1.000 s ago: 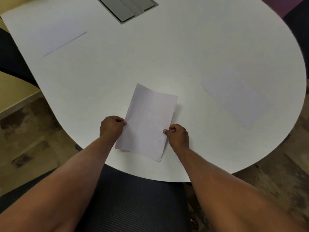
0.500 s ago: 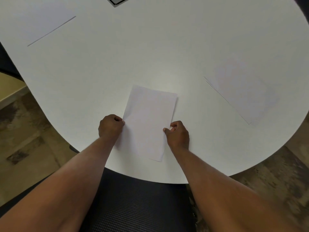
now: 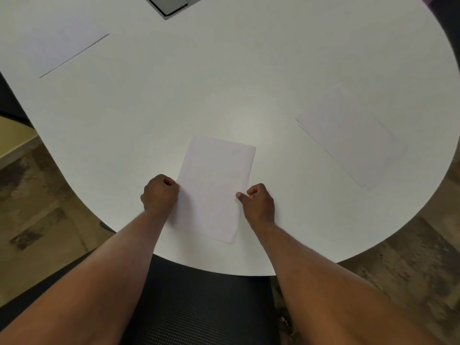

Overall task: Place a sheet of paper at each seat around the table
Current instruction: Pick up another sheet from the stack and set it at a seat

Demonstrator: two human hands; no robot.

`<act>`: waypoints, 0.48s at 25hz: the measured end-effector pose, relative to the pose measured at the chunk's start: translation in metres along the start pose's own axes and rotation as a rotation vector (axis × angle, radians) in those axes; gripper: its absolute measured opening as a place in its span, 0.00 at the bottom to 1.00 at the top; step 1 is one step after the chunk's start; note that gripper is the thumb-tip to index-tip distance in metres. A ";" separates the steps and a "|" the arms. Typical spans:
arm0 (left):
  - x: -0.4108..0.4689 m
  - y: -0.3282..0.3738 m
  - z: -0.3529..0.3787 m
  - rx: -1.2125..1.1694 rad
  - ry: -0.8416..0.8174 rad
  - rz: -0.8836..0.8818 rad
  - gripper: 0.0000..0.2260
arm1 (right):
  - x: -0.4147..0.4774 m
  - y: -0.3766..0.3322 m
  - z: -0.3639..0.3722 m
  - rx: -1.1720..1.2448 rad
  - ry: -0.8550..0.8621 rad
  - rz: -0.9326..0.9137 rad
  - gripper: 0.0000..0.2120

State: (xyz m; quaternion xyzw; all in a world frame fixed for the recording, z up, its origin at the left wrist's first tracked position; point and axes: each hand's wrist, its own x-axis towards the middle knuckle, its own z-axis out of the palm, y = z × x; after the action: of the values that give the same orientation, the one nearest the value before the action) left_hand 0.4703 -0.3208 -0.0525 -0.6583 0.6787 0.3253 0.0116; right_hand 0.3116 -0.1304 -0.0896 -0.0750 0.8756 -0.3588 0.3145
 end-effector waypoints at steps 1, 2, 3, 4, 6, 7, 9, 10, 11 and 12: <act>-0.004 0.002 -0.002 -0.003 0.017 0.013 0.02 | 0.000 -0.001 -0.005 0.013 -0.021 -0.001 0.14; -0.010 0.005 -0.003 -0.005 0.035 0.026 0.02 | -0.001 -0.002 -0.011 0.027 -0.037 -0.006 0.14; -0.015 0.008 -0.005 -0.003 0.051 0.038 0.02 | -0.003 -0.002 -0.017 0.032 -0.046 -0.013 0.14; -0.020 0.011 -0.005 -0.001 0.064 0.051 0.02 | -0.006 -0.001 -0.023 0.028 -0.047 -0.024 0.13; -0.035 0.021 -0.007 -0.007 0.090 0.086 0.07 | -0.017 0.002 -0.039 -0.007 -0.034 -0.094 0.12; -0.045 0.027 -0.008 -0.013 0.100 0.098 0.10 | -0.023 0.004 -0.047 -0.036 -0.024 -0.142 0.12; -0.067 0.040 -0.008 -0.007 0.114 0.114 0.16 | -0.032 0.010 -0.066 -0.099 -0.001 -0.230 0.16; -0.079 0.045 -0.007 0.000 0.119 0.117 0.19 | -0.036 0.012 -0.076 -0.128 -0.001 -0.263 0.18; -0.091 0.052 -0.006 0.004 0.122 0.118 0.21 | -0.038 0.014 -0.088 -0.154 -0.012 -0.290 0.21; -0.101 0.058 -0.004 0.009 0.123 0.119 0.23 | -0.039 0.016 -0.100 -0.177 -0.035 -0.316 0.24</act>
State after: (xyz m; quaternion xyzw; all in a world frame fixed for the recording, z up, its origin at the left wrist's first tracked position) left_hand 0.4332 -0.2376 0.0197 -0.6355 0.7176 0.2812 -0.0468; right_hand 0.2834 -0.0470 -0.0263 -0.2455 0.8755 -0.3237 0.2617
